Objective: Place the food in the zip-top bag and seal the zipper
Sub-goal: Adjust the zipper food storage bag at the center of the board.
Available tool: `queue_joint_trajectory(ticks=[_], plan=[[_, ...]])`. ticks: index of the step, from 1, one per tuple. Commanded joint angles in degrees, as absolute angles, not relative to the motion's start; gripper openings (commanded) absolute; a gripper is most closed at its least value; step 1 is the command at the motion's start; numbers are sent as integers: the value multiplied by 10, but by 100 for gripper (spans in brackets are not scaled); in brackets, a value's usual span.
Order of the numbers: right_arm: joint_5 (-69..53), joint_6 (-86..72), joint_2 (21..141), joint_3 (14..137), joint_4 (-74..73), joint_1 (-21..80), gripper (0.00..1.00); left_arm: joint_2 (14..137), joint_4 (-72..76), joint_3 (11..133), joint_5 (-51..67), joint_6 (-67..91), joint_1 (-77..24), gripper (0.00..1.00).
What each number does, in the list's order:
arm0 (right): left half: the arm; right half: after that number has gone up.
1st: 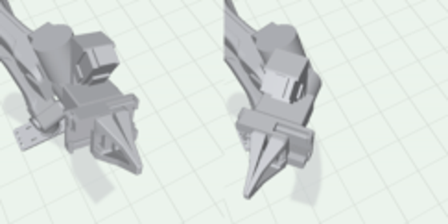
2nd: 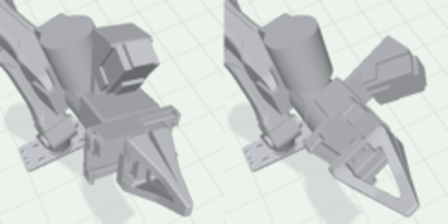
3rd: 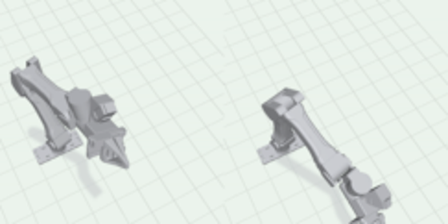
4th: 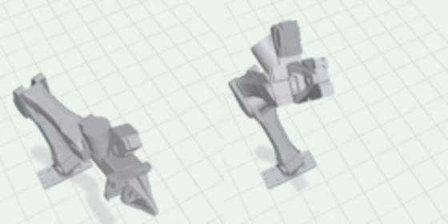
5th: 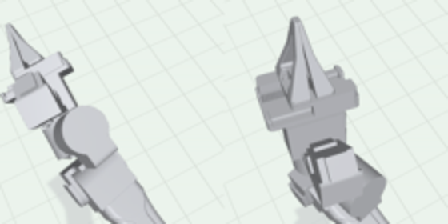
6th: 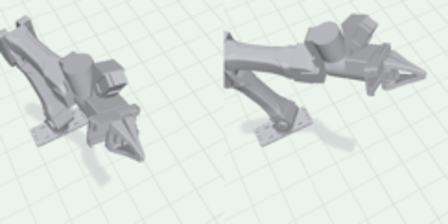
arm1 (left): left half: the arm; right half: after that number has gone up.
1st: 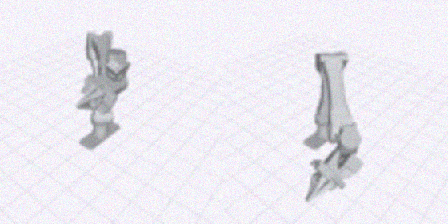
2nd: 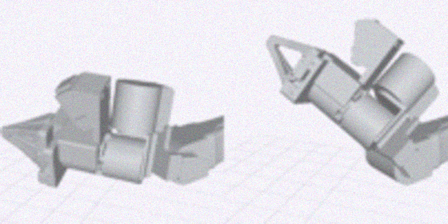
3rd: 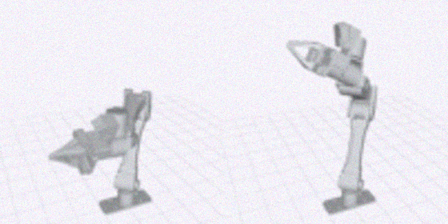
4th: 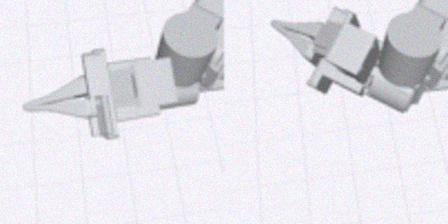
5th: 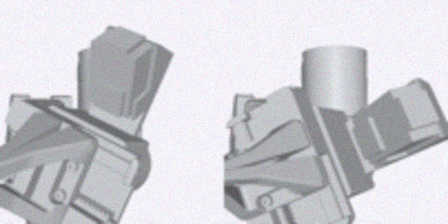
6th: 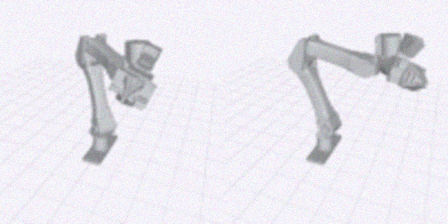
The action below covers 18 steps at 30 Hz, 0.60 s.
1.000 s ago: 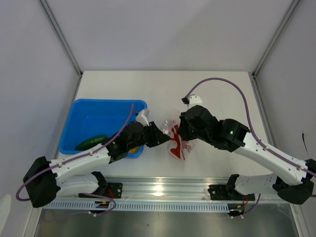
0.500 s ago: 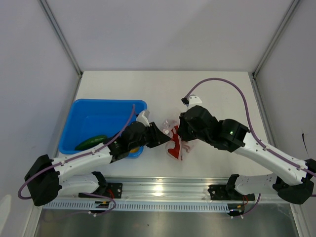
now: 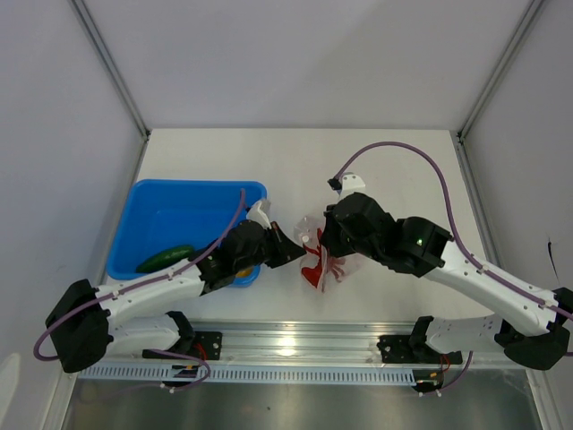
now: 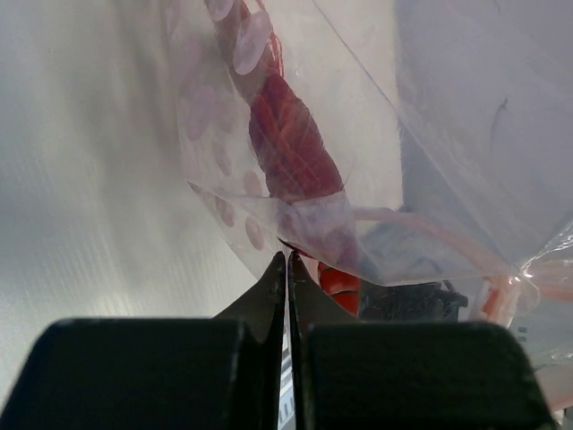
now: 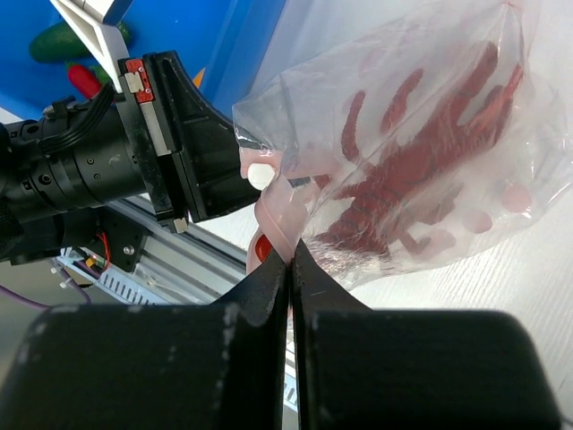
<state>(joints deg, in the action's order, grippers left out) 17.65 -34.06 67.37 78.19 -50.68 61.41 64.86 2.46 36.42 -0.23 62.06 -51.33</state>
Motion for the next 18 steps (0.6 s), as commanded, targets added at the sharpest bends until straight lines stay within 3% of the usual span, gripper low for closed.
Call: queue_joint_trajectory(ticks=[1, 7, 12, 18], plan=[[194, -343, 660, 804, -489, 617, 0, 628, 37, 388, -4, 617, -511, 1], [206, -338, 660, 803, -494, 617, 0, 599, -25, 402, 19, 580, -514, 1], [219, -335, 668, 791, -497, 616, 0, 563, -90, 424, -32, 540, -539, 7], [217, -334, 674, 790, -486, 616, 0, 562, -76, 441, 17, 594, -555, 15]])
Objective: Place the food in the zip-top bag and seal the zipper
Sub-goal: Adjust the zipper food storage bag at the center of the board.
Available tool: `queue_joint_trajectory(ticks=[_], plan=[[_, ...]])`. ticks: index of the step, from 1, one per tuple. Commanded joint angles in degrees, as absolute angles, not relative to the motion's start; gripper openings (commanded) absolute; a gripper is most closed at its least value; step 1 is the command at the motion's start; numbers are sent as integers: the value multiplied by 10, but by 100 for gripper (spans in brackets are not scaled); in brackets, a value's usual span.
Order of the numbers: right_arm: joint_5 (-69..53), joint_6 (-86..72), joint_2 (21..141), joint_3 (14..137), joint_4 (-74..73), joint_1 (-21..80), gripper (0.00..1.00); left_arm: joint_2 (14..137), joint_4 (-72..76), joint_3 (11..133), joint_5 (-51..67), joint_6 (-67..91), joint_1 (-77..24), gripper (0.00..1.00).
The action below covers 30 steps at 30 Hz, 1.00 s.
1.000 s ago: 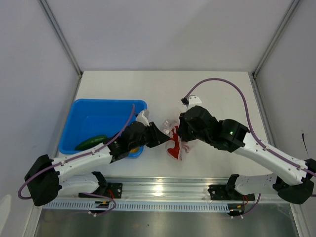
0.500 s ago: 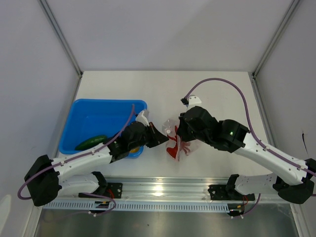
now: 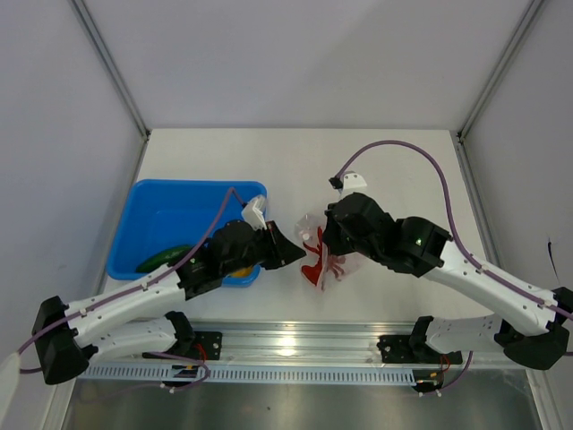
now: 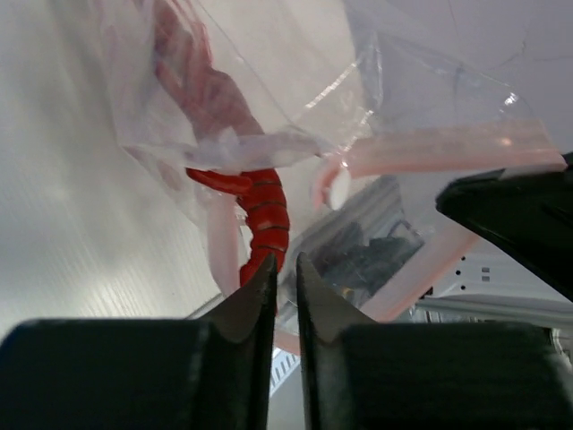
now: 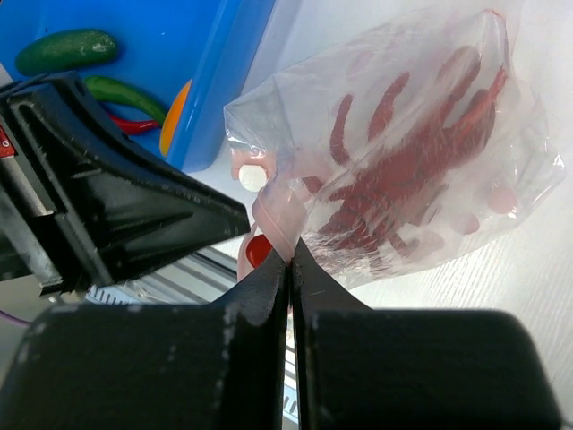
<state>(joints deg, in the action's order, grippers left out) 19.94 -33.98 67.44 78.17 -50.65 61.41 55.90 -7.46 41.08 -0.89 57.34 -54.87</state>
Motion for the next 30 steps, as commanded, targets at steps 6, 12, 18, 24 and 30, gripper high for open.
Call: queue_joint_trajectory(ticks=[6, 12, 18, 24, 30], plan=[[225, -330, 686, 785, -483, 616, 0, 640, -132, 523, 59, 577, -566, 30], [222, -326, 687, 780, -476, 616, 0, 672, -101, 505, 104, 566, -573, 43], [222, -324, 681, 776, -480, 616, 0, 703, -120, 494, 128, 530, -577, 55], [225, -328, 674, 752, -474, 616, 0, 698, -122, 462, 106, 534, -580, 57], [222, -328, 672, 739, -467, 618, 0, 693, -135, 455, 84, 526, -581, 61]])
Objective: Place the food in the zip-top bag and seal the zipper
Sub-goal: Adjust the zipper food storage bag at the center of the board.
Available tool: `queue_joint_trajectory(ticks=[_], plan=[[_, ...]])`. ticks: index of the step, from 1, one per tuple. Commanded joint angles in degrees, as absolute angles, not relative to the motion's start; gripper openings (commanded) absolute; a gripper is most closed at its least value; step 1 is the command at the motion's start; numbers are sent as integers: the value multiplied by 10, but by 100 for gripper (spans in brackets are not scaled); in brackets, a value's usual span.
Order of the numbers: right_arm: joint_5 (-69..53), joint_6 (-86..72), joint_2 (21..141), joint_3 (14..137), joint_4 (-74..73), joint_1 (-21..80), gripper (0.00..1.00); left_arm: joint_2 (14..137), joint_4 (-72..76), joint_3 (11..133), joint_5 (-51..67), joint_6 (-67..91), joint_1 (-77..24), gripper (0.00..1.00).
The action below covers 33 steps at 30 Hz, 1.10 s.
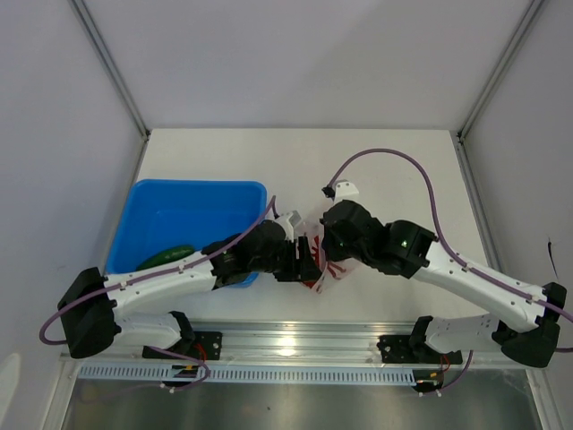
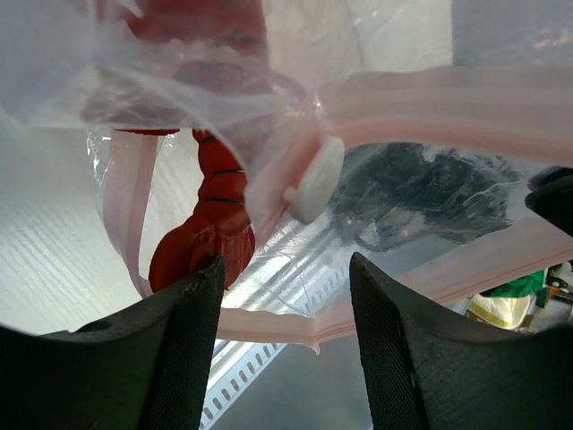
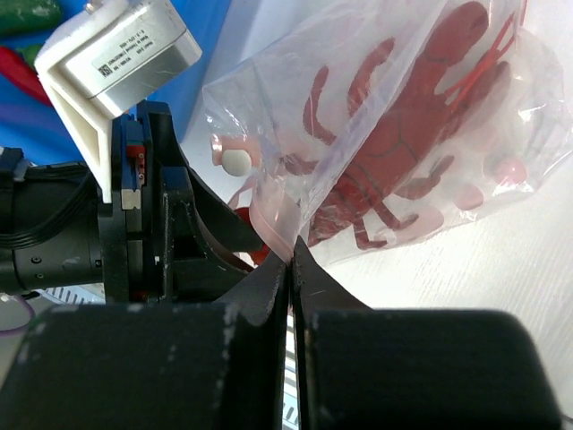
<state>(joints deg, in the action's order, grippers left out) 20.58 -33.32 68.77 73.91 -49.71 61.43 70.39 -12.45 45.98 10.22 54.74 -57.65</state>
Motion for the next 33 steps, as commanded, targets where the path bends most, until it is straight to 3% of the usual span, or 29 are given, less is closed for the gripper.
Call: queue_joint_trajectory(ticks=[1, 8, 25, 30, 33], plan=[[222, -327, 672, 737, -465, 618, 0, 693, -136, 452, 77, 523, -582, 61], [221, -330, 662, 717, -462, 622, 0, 657, -133, 425, 26, 512, -595, 64], [221, -330, 666, 720, -456, 630, 0, 657, -141, 427, 6, 518, -610, 57], [219, -330, 666, 718, -456, 631, 0, 655, -140, 439, 4, 506, -611, 51], [218, -329, 667, 716, -454, 632, 0, 645, -108, 435, 3, 493, -610, 41]])
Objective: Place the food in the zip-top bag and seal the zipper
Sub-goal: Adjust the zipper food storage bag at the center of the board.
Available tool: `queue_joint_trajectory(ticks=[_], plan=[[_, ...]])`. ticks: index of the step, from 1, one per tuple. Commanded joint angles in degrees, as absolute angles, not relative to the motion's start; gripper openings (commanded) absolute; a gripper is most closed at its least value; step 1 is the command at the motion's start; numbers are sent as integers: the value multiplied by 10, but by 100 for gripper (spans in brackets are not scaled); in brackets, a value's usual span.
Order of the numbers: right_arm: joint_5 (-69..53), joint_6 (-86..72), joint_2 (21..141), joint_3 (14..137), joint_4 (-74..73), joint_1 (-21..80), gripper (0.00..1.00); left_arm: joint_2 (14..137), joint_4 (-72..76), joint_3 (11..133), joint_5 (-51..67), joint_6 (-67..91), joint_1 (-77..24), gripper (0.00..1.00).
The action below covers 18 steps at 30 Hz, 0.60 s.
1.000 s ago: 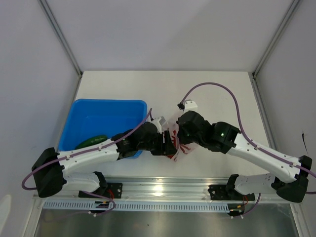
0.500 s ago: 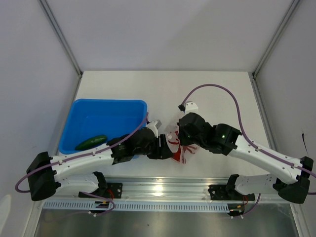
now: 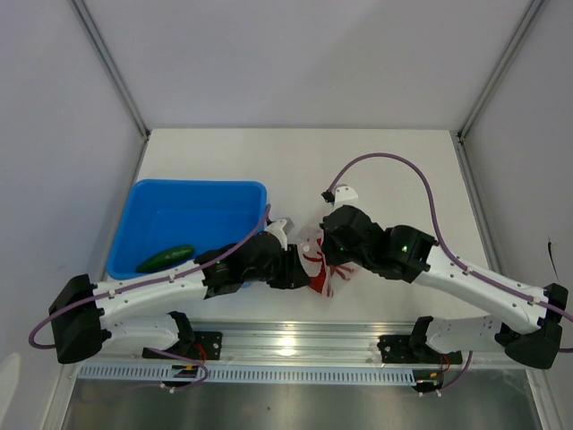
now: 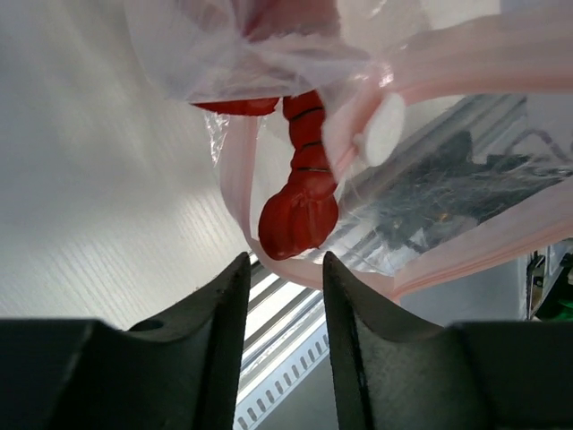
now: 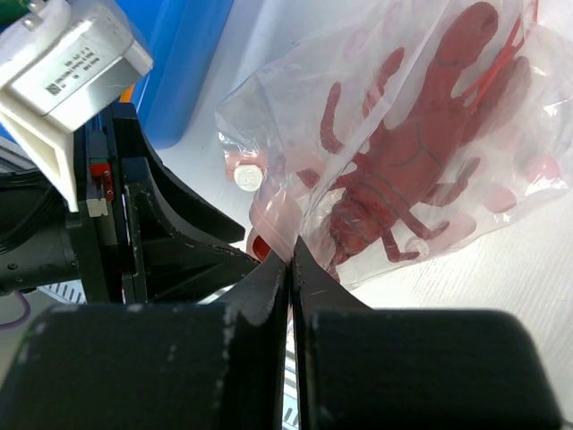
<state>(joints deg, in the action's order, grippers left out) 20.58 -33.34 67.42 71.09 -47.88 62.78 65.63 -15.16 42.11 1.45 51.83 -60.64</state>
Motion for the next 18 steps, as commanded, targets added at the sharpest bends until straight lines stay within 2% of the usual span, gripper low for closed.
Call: queue_joint_trajectory(ticks=[1, 4, 9, 18], plan=[[218, -327, 667, 716, -454, 632, 0, 631, -86, 429, 4, 487, -611, 40], [215, -328, 670, 719, -453, 635, 0, 628, -26, 415, 13, 454, -611, 39], [216, -327, 671, 733, -461, 642, 0, 680, -24, 458, 37, 415, -610, 48], [219, -330, 665, 748, -468, 656, 0, 740, -23, 467, 8, 393, -609, 52]])
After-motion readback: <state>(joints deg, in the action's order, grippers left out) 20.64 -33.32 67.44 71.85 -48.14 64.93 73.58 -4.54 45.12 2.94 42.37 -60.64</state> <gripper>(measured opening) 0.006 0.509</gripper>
